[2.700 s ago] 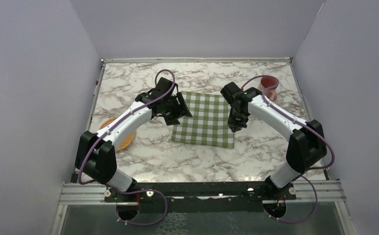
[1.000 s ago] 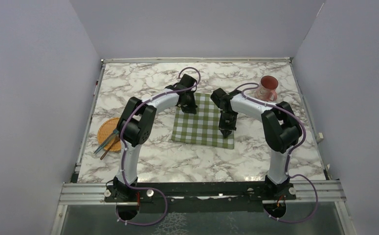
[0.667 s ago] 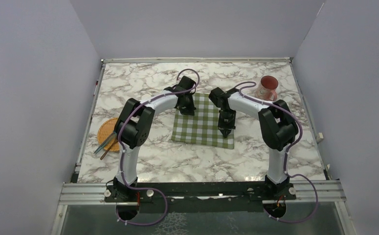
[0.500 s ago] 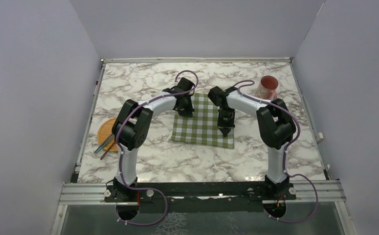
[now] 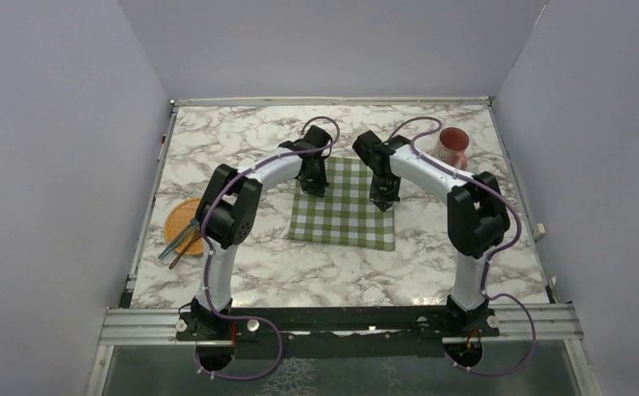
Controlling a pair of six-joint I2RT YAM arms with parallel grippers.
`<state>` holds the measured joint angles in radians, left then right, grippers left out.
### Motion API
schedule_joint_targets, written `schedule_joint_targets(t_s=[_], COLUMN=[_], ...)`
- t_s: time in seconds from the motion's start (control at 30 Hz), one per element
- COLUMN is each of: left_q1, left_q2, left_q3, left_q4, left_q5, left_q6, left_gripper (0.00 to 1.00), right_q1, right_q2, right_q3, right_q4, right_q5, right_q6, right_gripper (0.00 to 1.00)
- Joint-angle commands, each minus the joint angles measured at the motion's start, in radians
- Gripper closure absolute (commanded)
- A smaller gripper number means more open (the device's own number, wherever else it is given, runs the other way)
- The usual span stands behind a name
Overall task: Set the dinner table for one person
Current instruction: Adjust the napkin at the center of the board.
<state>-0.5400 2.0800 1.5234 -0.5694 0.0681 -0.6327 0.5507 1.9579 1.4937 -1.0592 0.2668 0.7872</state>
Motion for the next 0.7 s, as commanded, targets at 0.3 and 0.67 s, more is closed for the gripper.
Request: schedule_joint_targets(t_s=[0.3,0.67], left_q1=[0.003,0.008], left_q2=[-0.028,-0.124], left_q3=[0.080,0.064], left_q4=[-0.090,-0.091], left_q5=[-0.075,-0.212], left_q6=[0.088,0.182], left_gripper=[0.94,0.83], right_q1=[0.000,-0.075], right_q2=[0.034,0.106], right_q3=[0.138,0.174], right_q4=[-0.123,-0.081], right_q5=[0.232,0.253], right_q6=[0.067,0.011], right_gripper=[0.99,0.96])
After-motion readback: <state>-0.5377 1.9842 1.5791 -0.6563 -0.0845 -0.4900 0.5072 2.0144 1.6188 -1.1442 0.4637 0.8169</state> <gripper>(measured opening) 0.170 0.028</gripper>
